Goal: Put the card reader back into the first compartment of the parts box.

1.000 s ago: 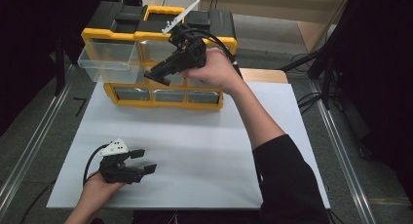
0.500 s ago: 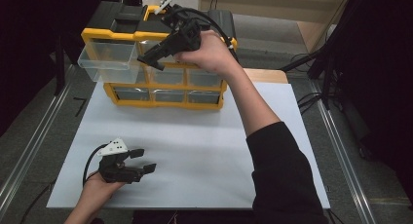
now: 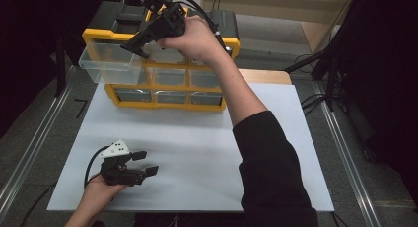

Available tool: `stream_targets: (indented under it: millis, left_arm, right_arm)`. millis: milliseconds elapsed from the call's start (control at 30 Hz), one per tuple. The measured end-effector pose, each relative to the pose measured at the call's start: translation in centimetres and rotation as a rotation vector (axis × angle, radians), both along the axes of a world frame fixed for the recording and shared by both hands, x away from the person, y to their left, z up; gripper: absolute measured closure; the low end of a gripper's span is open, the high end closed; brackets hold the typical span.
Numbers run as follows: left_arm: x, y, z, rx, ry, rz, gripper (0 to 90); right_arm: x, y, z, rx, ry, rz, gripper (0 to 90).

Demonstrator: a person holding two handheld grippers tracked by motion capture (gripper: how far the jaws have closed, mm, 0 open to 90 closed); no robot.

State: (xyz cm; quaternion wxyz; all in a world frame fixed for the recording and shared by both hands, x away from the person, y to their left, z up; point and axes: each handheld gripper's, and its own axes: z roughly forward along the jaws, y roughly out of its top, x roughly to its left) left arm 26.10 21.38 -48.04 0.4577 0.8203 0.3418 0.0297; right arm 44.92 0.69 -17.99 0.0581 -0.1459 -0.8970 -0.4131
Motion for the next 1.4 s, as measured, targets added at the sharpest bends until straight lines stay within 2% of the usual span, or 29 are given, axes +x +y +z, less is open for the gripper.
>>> stream_targets:
  millis: [467, 767, 1133, 1233, 1267, 1300, 1400]
  left_arm:
    - [0.0, -0.1, 0.0, -0.005, -0.001, -0.007, 24.1]
    - [-0.1, 0.0, 0.1, -0.006, -0.001, -0.011, 24.1]
    - [-0.1, -0.1, 0.1, -0.009, -0.004, -0.013, 24.1]
    - [-0.1, 0.0, 0.1, -0.007, -0.004, -0.015, 24.1]
    - [-0.1, 0.0, 0.1, -0.007, -0.004, -0.015, 24.1]
    - [-0.1, 0.0, 0.2, -0.01, -0.004, -0.012, 24.1]
    - [-0.1, 0.0, 0.2, -0.006, -0.005, -0.013, 24.1]
  right_arm:
    - [1.1, 3.4, 0.1, 0.027, -0.014, -0.012, 70.7]
    - [1.6, 5.8, -1.1, 0.015, -0.017, -0.038, 70.6]
    - [2.4, 6.7, -2.9, 0.001, -0.011, -0.085, 70.0]
    - [2.5, 6.9, -3.7, -0.021, -0.014, -0.114, 58.7]
    - [2.5, 6.9, -3.7, -0.021, -0.014, -0.114, 58.7]
    - [2.4, 6.8, -3.7, -0.032, -0.026, -0.138, 51.9]
    - [2.2, 6.1, -3.2, -0.003, -0.026, -0.139, 46.6]
